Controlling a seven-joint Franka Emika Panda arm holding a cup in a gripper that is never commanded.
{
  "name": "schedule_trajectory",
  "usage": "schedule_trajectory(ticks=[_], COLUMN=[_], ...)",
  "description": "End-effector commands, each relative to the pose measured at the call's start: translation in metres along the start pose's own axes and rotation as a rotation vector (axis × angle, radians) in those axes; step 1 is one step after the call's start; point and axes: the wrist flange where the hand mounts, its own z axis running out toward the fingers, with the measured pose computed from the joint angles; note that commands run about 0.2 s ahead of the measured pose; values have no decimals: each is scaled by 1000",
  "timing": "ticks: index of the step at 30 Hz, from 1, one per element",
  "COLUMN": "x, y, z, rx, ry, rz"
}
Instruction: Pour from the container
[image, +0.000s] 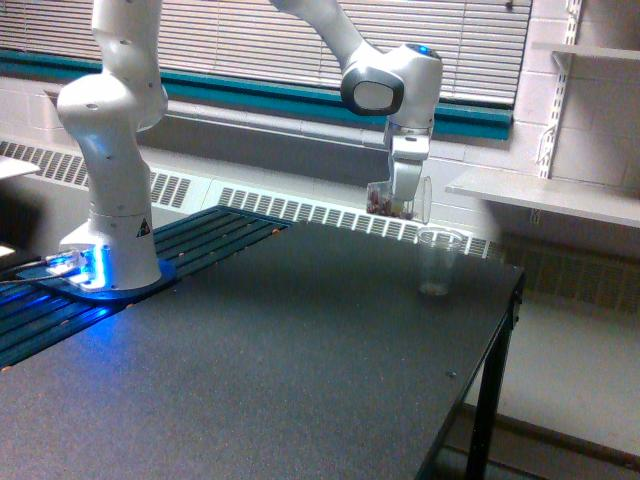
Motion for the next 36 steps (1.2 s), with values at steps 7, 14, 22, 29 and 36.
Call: schedule_trajectory(ticks=[7, 14, 22, 29, 36], x=[11, 11, 10, 16, 18], y=[-2, -6, -9, -10, -11], z=[-10, -8, -10, -11, -12], rx=[-32, -39, -54, -60, -76], ry=[-39, -71, -111, -111, -137], rz=[-42, -44, -36, -35, -25])
